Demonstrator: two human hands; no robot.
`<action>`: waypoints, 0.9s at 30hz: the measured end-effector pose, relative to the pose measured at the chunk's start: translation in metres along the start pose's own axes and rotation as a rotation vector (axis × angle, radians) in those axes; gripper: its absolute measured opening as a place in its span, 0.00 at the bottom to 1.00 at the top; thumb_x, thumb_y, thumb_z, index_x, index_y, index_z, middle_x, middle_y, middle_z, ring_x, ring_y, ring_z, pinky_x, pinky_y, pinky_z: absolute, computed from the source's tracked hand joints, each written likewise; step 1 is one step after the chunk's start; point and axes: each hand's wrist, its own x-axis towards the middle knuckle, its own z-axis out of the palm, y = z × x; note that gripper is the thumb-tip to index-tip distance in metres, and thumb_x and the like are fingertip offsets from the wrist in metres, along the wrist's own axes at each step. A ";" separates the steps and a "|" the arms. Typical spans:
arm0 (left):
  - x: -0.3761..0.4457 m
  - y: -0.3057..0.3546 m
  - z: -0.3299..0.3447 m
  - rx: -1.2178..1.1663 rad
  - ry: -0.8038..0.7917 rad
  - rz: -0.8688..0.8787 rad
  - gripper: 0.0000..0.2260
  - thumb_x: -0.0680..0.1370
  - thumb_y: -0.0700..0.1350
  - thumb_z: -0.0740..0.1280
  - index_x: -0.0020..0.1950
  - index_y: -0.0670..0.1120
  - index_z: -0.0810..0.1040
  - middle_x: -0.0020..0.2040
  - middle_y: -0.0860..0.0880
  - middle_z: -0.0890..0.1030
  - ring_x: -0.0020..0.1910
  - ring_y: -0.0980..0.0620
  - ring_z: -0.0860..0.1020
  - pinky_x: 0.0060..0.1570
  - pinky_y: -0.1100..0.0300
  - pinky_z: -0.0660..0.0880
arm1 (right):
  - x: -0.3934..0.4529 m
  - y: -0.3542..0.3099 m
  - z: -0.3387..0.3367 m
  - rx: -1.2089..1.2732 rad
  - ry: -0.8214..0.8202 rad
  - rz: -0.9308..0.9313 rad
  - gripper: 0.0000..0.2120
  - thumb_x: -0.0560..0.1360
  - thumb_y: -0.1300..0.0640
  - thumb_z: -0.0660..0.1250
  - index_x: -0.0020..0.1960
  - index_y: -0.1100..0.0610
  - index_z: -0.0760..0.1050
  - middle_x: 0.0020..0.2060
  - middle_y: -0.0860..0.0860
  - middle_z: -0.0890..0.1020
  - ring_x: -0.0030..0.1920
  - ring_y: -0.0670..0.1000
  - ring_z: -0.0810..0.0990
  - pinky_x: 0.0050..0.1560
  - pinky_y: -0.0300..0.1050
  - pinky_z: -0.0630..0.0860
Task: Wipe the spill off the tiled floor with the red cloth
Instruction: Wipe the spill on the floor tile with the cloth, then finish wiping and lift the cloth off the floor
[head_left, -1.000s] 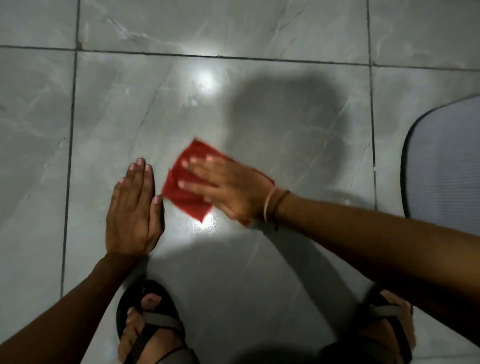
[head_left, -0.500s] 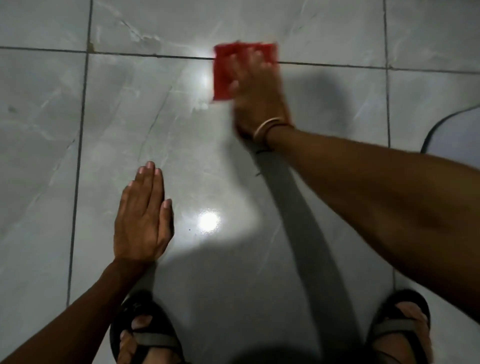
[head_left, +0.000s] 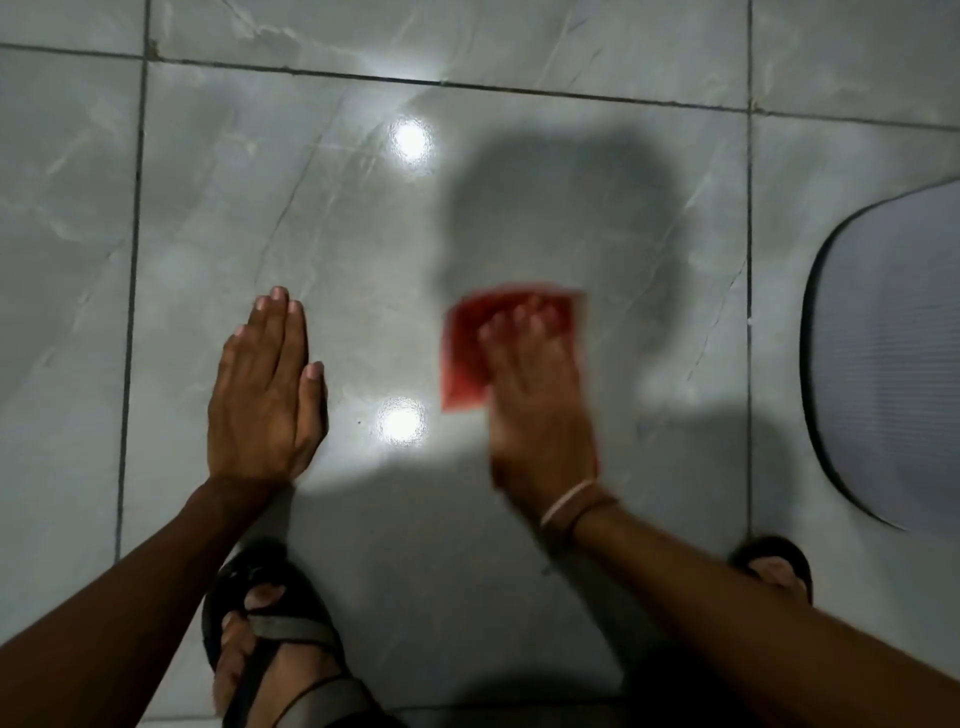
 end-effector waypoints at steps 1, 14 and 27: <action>0.000 0.000 0.000 0.004 0.009 0.000 0.27 0.85 0.46 0.53 0.83 0.38 0.58 0.84 0.41 0.58 0.85 0.44 0.56 0.83 0.49 0.52 | -0.031 -0.019 0.009 0.025 -0.144 -0.290 0.33 0.81 0.56 0.63 0.83 0.52 0.57 0.83 0.59 0.59 0.84 0.59 0.57 0.86 0.56 0.52; 0.000 0.004 -0.003 0.062 -0.073 -0.007 0.28 0.86 0.48 0.51 0.85 0.38 0.54 0.86 0.40 0.53 0.86 0.44 0.51 0.85 0.52 0.47 | -0.040 0.066 -0.015 -0.075 -0.032 0.075 0.40 0.79 0.67 0.65 0.84 0.50 0.50 0.85 0.56 0.54 0.86 0.52 0.44 0.87 0.47 0.38; 0.005 0.238 -0.233 0.123 -0.354 0.199 0.29 0.85 0.51 0.52 0.81 0.32 0.61 0.81 0.33 0.62 0.81 0.34 0.63 0.76 0.37 0.68 | -0.091 -0.009 -0.319 0.652 -0.528 0.650 0.21 0.85 0.70 0.59 0.76 0.59 0.71 0.78 0.56 0.71 0.78 0.55 0.70 0.80 0.31 0.54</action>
